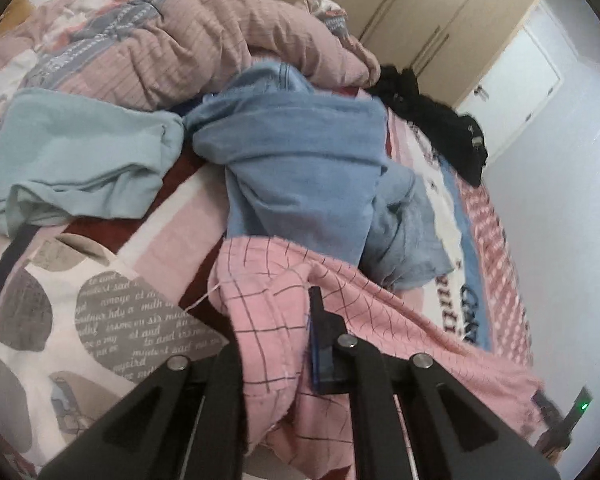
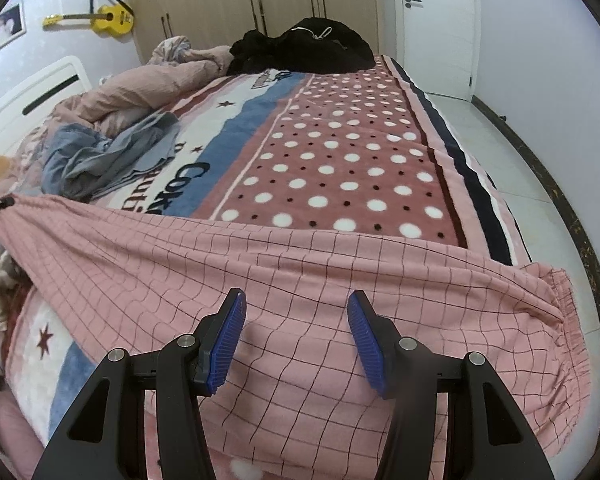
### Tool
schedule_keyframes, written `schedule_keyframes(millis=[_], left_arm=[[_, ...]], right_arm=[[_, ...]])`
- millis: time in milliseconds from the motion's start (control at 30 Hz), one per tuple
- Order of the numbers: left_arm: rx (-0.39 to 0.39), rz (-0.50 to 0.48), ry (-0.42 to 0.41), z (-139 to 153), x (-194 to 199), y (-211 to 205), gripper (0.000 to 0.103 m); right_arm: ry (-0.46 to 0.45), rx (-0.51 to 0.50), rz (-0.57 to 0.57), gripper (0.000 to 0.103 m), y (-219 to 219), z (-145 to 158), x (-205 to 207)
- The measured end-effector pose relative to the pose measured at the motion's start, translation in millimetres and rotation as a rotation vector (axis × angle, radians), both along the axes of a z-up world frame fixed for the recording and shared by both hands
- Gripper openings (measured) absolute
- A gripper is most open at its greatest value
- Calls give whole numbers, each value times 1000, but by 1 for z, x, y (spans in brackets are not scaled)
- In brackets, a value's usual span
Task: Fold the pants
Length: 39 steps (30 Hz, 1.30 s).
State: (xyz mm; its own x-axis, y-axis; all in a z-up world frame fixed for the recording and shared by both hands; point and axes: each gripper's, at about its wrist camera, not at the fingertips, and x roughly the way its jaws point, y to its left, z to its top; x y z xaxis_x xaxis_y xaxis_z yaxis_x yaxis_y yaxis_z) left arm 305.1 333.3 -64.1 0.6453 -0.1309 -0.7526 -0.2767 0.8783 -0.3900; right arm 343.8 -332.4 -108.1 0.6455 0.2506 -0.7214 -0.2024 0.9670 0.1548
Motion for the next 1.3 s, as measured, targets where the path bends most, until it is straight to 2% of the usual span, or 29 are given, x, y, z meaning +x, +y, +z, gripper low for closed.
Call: schedule_keyframes(millis=[100, 233, 333, 433, 500, 567, 667, 767, 900, 967, 1067, 1167, 1233, 1300], left_arm=[[-5, 28, 44, -17, 8, -2, 5], [-49, 49, -5, -12, 4, 1, 5], [-88, 22, -14, -4, 1, -1, 5], [-56, 17, 43, -8, 6, -4, 8], [-66, 35, 103, -19, 8, -1, 15], [-90, 35, 141, -29, 7, 2, 32], [-54, 28, 174, -29, -4, 3, 49], [-33, 41, 126, -11, -26, 2, 62], [-30, -39, 47, 14, -61, -26, 69], [-84, -96, 20, 15, -77, -45, 74], [-192, -153, 36, -6, -92, -76, 74], [-231, -159, 54, -31, -93, -94, 74], [-263, -124, 70, -55, -85, -100, 74], [-262, -106, 90, -71, -73, -105, 74]], right_arm=[[-2, 7, -5, 48, -2, 2, -2], [2, 8, -7, 48, -2, 3, -5], [0, -8, -3, 48, -3, 3, -7], [5, 4, -3, 48, -2, 1, -7], [9, 11, 0, 48, 1, -1, -7], [10, 16, 6, 48, 4, -3, -7], [11, 13, 23, 48, 10, -5, -9], [11, 9, 32, 48, 12, -5, -9], [9, 26, 39, 48, 14, -7, -7], [9, 42, 42, 48, 15, -9, -7], [9, 76, 52, 48, 15, -11, -8], [8, 94, 55, 48, 14, -13, -9], [8, 115, 57, 48, 12, -13, -11], [4, 128, 58, 48, 10, -13, -12]])
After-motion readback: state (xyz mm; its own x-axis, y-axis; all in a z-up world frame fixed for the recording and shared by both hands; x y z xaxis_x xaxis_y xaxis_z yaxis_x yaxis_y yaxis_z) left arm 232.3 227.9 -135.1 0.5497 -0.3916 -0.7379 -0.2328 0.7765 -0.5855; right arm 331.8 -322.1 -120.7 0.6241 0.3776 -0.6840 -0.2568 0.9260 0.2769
